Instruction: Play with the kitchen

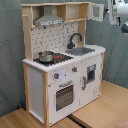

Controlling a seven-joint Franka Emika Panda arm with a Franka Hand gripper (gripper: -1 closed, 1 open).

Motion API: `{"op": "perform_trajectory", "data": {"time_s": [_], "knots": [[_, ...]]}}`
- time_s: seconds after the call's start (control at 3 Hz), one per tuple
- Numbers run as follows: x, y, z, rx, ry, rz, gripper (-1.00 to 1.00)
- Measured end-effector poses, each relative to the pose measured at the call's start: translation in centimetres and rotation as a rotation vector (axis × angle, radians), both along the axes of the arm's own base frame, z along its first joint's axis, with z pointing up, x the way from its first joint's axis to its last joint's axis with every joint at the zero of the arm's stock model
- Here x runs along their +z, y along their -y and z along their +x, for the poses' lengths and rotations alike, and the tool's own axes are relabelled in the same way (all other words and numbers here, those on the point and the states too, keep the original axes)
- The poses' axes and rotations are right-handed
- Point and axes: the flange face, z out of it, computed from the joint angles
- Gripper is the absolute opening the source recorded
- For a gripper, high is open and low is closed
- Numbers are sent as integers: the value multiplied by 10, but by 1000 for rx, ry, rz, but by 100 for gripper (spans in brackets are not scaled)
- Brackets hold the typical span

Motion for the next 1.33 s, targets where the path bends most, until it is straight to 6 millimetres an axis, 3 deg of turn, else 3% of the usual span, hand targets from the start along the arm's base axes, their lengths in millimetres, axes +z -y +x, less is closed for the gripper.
{"op": "perform_trajectory", "data": {"time_s": [0.33, 1.33], "knots": [[-7, -29, 22, 51, -41, -31, -100], [-4, -86, 76, 141, -83, -74, -100]]}}
